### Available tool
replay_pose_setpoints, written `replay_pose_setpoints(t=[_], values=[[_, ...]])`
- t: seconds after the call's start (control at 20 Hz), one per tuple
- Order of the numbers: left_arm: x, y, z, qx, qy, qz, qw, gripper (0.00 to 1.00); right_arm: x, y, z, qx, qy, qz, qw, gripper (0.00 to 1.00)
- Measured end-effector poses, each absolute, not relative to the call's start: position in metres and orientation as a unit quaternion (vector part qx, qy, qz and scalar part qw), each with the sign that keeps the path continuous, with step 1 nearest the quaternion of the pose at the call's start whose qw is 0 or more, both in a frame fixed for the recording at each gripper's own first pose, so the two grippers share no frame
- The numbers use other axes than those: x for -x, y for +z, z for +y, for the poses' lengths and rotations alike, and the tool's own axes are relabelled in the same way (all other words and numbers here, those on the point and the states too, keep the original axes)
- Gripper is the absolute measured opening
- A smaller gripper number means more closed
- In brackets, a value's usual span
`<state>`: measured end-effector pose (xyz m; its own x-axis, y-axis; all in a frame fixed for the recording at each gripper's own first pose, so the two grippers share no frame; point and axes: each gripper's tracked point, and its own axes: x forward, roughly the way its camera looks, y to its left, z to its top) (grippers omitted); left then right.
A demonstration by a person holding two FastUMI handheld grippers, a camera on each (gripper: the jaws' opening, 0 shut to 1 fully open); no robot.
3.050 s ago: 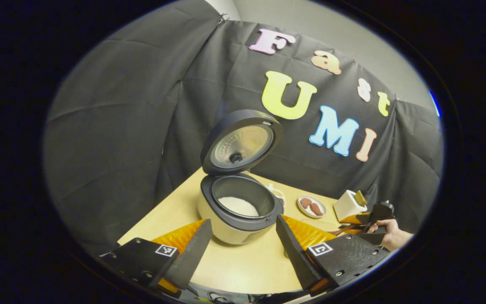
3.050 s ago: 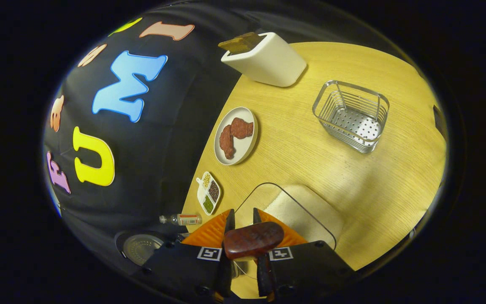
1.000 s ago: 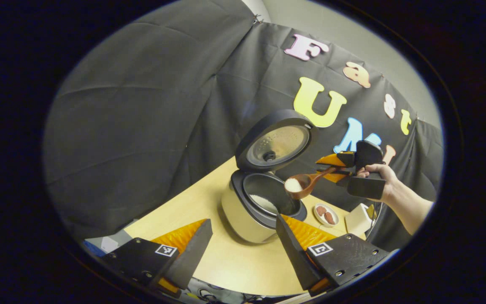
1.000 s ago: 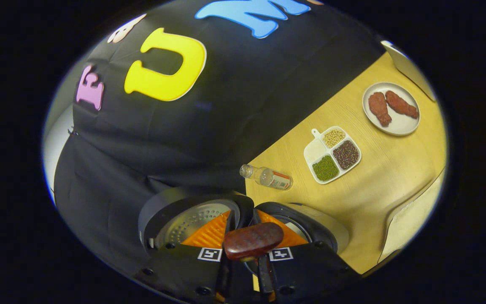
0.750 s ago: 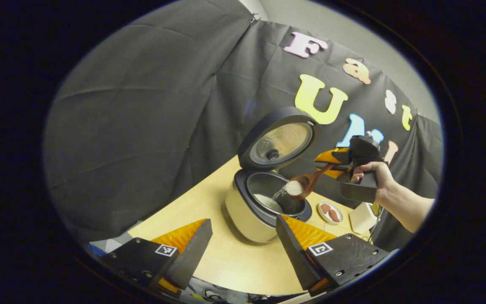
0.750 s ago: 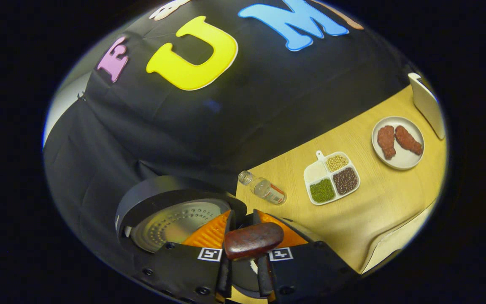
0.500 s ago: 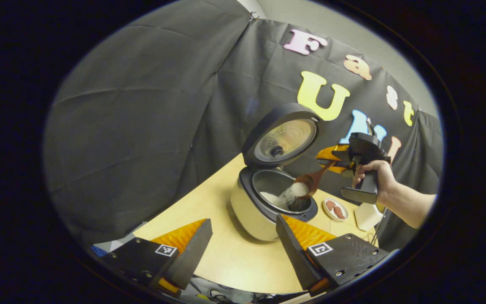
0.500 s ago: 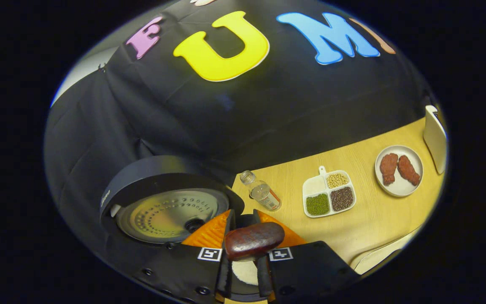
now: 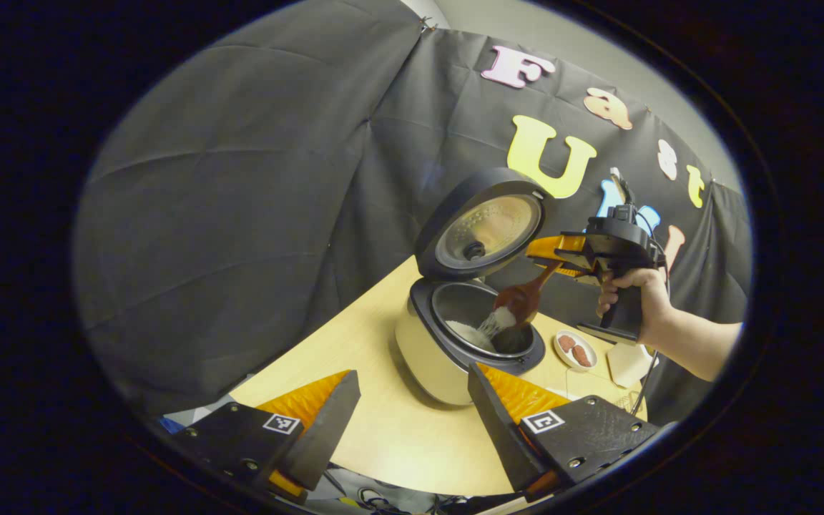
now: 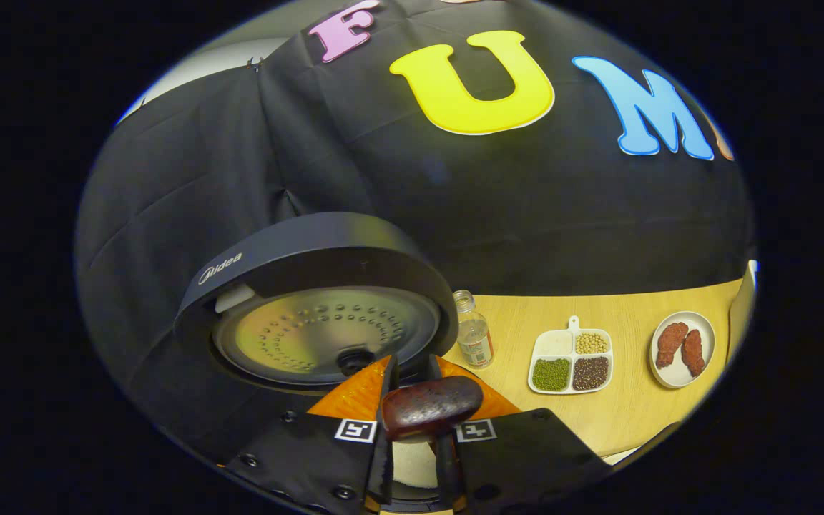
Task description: Close the left gripper, press the button to open the rice cooker; take a wooden spoon from the chopstick holder with the right hand, scoop a spoonful of rice and pour it into the rice cooker, then put the wooden spoon back into the chopstick holder.
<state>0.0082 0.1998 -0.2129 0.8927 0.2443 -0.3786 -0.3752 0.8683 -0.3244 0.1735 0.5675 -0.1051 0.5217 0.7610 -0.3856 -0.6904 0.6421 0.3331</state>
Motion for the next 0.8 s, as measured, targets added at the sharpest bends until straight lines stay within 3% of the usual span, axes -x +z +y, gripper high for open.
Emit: replay_pose_setpoints(t=[0.15,0.2,0.25,0.35,0.4,0.75,0.8], values=[[-0.005,-0.215,0.2,0.198,0.162,0.17,0.952,0.96,-0.16,-0.105,0.577,-0.04,0.441,0.24,0.864,0.22],[-0.004,-0.214,0.2,0.197,0.163,0.17,0.952,0.96,-0.158,-0.106,0.578,-0.024,0.449,0.232,0.863,0.26],[-0.003,-0.213,0.2,0.194,0.164,0.168,0.952,0.96,-0.154,-0.107,0.58,-0.005,0.456,0.222,0.862,0.22],[-0.002,-0.214,0.202,0.192,0.167,0.166,0.953,0.96,-0.15,-0.109,0.579,0.033,0.47,0.199,0.86,0.26],[0.001,-0.218,0.201,0.193,0.169,0.168,0.952,0.96,-0.145,-0.11,0.58,0.052,0.478,0.188,0.857,0.22],[0.006,-0.226,0.196,0.207,0.161,0.171,0.95,0.96,-0.127,-0.118,0.582,0.129,0.508,0.143,0.84,0.22],[0.006,-0.227,0.195,0.209,0.161,0.172,0.949,0.96,-0.127,-0.12,0.581,0.145,0.506,0.135,0.84,0.26]])
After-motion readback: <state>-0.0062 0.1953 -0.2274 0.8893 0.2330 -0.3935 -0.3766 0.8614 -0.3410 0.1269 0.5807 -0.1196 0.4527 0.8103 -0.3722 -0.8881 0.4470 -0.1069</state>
